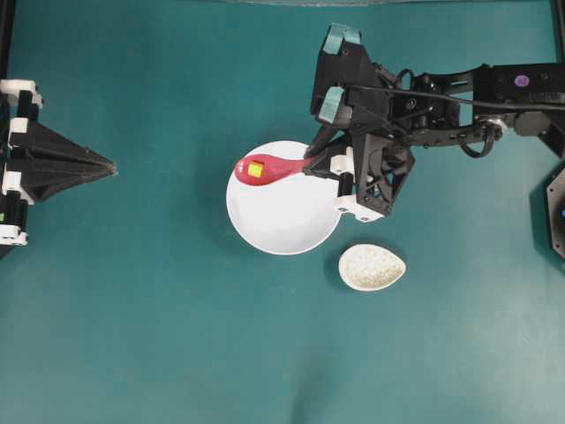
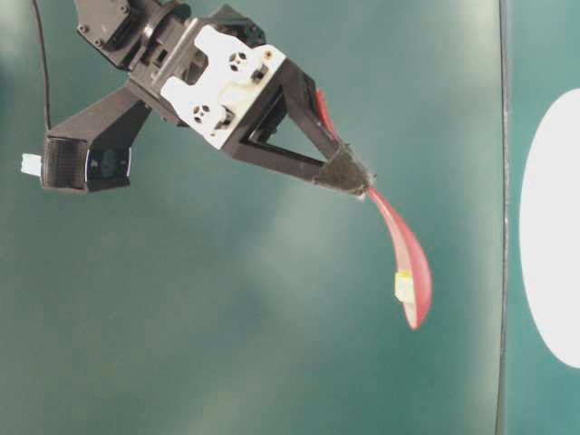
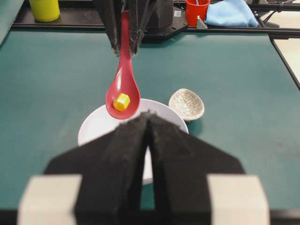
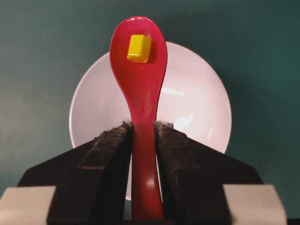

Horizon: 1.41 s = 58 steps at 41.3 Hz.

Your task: Scoop the yellow hexagonal prism block from the bowl with a spoon using the right arm.

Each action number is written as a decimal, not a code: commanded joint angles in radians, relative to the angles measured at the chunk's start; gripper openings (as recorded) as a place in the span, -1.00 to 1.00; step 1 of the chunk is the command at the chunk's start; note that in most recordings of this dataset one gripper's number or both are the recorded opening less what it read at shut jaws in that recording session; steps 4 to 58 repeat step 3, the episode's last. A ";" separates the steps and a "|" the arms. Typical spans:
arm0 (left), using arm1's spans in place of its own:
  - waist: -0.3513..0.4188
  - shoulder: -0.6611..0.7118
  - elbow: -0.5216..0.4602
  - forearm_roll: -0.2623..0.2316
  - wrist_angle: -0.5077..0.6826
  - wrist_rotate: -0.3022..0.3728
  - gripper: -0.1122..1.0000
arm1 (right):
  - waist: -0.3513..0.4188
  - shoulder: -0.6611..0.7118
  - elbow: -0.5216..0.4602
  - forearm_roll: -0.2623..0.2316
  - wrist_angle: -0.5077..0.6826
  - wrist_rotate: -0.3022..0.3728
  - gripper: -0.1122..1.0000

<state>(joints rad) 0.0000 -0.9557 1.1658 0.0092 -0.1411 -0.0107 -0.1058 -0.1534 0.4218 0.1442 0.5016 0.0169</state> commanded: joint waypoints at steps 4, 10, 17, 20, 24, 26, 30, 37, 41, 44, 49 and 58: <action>0.000 0.009 -0.012 0.002 -0.005 0.000 -0.78 | 0.000 -0.029 -0.023 0.000 -0.012 0.002 -0.37; 0.000 0.009 -0.012 0.002 -0.005 0.000 -0.78 | 0.000 -0.029 -0.023 0.000 -0.012 0.002 -0.37; 0.000 0.009 -0.012 0.002 -0.005 0.000 -0.78 | 0.000 -0.029 -0.023 0.000 -0.012 0.002 -0.37; 0.000 0.009 -0.012 0.002 -0.005 0.000 -0.78 | 0.000 -0.029 -0.023 0.000 -0.012 0.002 -0.37; 0.000 0.009 -0.012 0.002 -0.005 0.000 -0.78 | 0.000 -0.029 -0.023 0.000 -0.012 0.002 -0.37; 0.000 0.009 -0.012 0.002 -0.005 0.000 -0.78 | 0.000 -0.029 -0.023 0.000 -0.012 0.002 -0.37; 0.000 0.009 -0.012 0.002 -0.005 0.000 -0.78 | 0.000 -0.029 -0.023 0.000 -0.012 0.002 -0.37; 0.000 0.009 -0.012 0.002 -0.005 0.000 -0.78 | 0.000 -0.029 -0.023 0.000 -0.012 0.002 -0.37; 0.000 0.009 -0.012 0.002 -0.005 0.000 -0.78 | 0.000 -0.029 -0.023 0.000 -0.012 0.002 -0.37; 0.000 0.009 -0.012 0.002 -0.005 0.000 -0.78 | 0.000 -0.029 -0.023 0.000 -0.012 0.002 -0.37; 0.000 0.009 -0.012 0.002 -0.005 0.000 -0.78 | 0.000 -0.029 -0.023 0.000 -0.012 0.002 -0.37; 0.000 0.009 -0.012 0.002 -0.005 0.000 -0.78 | 0.000 -0.029 -0.023 0.000 -0.012 0.002 -0.37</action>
